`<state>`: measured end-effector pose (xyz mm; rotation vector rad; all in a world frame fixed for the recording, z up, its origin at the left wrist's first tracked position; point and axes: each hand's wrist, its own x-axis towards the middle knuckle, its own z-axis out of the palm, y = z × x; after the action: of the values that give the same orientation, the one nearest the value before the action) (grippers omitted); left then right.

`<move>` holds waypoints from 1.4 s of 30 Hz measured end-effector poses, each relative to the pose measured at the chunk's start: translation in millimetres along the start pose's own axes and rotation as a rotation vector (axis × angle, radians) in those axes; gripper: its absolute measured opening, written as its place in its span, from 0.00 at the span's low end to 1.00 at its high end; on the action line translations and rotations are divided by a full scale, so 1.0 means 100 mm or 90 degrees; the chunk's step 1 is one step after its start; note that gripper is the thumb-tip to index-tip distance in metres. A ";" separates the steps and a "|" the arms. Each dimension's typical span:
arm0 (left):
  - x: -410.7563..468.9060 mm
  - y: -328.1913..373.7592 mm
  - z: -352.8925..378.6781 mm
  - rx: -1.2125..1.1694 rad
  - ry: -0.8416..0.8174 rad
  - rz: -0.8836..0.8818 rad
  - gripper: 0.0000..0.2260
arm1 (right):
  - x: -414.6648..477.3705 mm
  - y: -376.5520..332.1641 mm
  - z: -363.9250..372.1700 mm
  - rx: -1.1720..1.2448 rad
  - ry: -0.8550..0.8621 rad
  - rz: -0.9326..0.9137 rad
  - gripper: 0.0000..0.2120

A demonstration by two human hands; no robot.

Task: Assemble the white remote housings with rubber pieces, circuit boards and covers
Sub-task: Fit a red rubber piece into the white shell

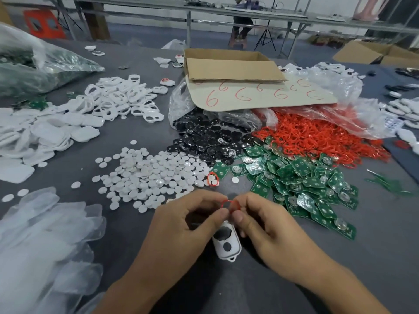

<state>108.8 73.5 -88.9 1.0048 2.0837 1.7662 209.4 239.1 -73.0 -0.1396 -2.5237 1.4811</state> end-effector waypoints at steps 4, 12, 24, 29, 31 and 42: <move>0.00 0.00 0.00 -0.011 0.011 0.000 0.08 | 0.02 -0.02 0.03 0.029 0.021 -0.009 0.04; -0.03 0.06 0.02 -0.064 0.012 0.001 0.06 | 0.02 0.00 0.01 0.045 0.114 -0.045 0.07; -0.02 0.06 0.03 0.019 0.051 0.051 0.06 | 0.02 -0.05 0.01 0.127 0.067 -0.007 0.05; 0.00 0.06 0.03 -0.005 0.058 -0.003 0.04 | 0.02 -0.08 0.04 0.138 0.085 -0.010 0.06; 0.01 0.06 0.02 -0.046 0.065 -0.036 0.06 | 0.02 -0.10 0.06 0.194 0.107 -0.002 0.05; -0.06 0.21 0.09 0.076 0.108 -0.011 0.13 | 0.05 -0.11 0.02 0.222 0.207 -0.065 0.08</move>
<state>125.3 77.9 -73.2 0.8909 2.3171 1.7939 204.5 233.0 -63.2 -0.1751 -1.9617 1.6750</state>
